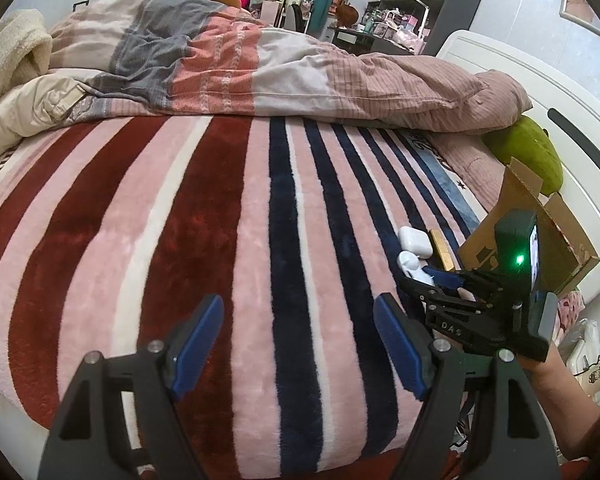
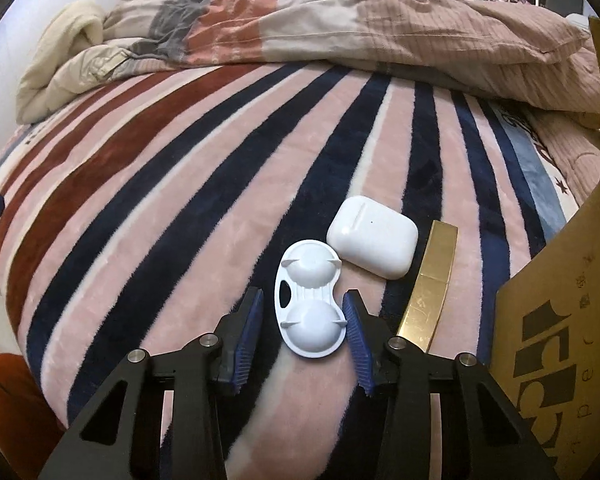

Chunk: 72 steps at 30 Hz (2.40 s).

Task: Organize rigid objects
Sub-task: 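Grasp the white lens case on the bedspread with the right gripper, then carry the lens case into the cardboard box and open the right gripper, then grasp the white earbud case with the right gripper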

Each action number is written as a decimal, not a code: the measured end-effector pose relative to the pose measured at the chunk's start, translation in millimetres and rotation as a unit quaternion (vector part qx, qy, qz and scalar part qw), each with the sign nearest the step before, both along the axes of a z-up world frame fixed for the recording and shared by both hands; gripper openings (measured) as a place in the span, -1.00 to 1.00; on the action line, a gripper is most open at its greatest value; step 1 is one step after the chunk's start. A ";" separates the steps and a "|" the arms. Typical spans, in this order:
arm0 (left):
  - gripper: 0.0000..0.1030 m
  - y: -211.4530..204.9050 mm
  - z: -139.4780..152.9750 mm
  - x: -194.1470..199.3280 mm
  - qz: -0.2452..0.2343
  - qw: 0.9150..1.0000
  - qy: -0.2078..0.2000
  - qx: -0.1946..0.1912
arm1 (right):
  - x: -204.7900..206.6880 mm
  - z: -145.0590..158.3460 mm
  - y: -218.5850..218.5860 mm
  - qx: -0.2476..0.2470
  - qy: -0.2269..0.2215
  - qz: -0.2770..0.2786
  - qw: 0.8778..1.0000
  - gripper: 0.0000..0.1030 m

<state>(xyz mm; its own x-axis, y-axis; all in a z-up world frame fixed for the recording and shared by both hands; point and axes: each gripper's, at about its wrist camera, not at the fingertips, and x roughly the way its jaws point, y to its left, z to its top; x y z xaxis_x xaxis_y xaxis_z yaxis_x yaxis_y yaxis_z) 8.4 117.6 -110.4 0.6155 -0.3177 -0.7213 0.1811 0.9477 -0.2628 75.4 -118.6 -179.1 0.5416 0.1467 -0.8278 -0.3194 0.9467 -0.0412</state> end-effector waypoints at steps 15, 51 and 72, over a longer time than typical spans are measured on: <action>0.45 -60.3 61.2 5.0 -0.105 0.992 -0.020 -0.062 | -47.2 87.1 13.8 0.073 -0.071 0.132 0.986 -0.47; 0.11 -305.9 94.4 70.4 -0.319 0.947 0.005 -0.035 | -62.6 152.0 -180.3 0.091 -0.099 0.008 0.991 -0.41; 0.39 -199.4 124.7 40.1 -0.225 0.971 -0.075 -0.022 | -65.6 170.7 -138.2 0.079 -0.112 0.018 0.990 -0.14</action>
